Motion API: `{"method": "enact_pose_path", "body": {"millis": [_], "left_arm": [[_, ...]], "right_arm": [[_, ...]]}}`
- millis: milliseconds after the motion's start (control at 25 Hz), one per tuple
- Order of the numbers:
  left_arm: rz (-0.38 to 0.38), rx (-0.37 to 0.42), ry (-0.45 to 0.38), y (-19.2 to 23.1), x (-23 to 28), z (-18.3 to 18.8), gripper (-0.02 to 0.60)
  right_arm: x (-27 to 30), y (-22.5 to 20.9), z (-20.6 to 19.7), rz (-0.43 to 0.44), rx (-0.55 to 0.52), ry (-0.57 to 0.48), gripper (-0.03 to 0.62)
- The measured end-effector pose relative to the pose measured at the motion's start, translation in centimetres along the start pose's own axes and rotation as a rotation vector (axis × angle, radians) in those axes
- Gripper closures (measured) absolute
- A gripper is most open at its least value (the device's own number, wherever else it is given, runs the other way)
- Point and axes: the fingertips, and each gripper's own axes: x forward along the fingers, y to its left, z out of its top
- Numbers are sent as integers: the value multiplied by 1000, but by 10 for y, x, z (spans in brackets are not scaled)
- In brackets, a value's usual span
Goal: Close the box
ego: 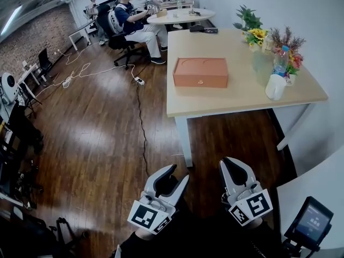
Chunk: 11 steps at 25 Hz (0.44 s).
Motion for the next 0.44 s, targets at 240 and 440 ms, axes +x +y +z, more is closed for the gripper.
{"method": "enact_pose_path", "body": {"millis": [240,440], "left_arm": [[-12,9,8,-4,3,-1,434],[-17,13,7,-5,6,-2,434]], "right_arm": [[-2,-3,-1,-3,2,-4,577],[-2,-4,-2,-2,-1,-5,577]]}}
